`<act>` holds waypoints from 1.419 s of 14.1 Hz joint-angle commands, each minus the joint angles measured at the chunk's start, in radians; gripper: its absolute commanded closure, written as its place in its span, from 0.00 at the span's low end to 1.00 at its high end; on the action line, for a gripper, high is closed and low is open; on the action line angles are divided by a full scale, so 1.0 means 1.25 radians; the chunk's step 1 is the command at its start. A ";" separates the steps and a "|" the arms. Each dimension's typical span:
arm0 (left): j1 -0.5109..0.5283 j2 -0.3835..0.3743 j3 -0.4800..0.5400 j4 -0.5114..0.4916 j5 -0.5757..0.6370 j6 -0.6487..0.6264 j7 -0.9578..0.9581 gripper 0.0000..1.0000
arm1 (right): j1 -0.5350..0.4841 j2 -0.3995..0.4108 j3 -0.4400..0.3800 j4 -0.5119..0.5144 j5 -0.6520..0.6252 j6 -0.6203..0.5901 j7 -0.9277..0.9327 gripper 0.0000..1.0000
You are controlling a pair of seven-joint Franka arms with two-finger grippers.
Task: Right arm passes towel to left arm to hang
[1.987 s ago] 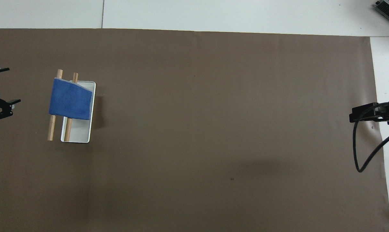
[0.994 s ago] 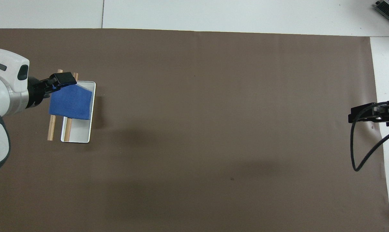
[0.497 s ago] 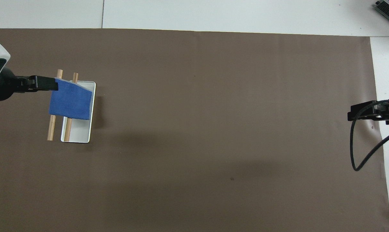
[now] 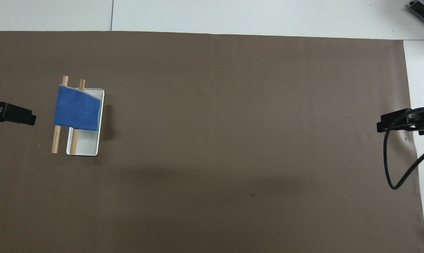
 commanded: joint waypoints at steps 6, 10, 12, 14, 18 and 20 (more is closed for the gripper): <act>0.003 -0.042 -0.006 -0.023 0.015 -0.061 0.004 0.00 | -0.002 0.001 0.000 0.002 0.006 -0.012 -0.013 0.00; 0.004 -0.040 -0.006 -0.025 0.015 -0.034 0.005 0.00 | -0.002 0.000 0.000 -0.001 0.004 -0.013 -0.018 0.00; 0.004 -0.042 -0.005 -0.025 0.015 -0.039 0.008 0.00 | -0.002 -0.004 0.000 -0.008 -0.006 -0.011 -0.018 0.00; 0.004 -0.045 -0.005 -0.037 0.015 -0.032 0.005 0.00 | -0.001 -0.005 0.000 -0.008 -0.023 -0.011 -0.018 0.00; 0.006 -0.048 -0.005 -0.047 0.017 0.008 -0.001 0.00 | -0.001 -0.005 0.000 -0.008 -0.025 -0.010 -0.018 0.00; 0.006 -0.048 -0.005 -0.047 0.017 0.010 -0.005 0.00 | -0.001 -0.005 0.000 -0.008 -0.032 -0.009 -0.018 0.00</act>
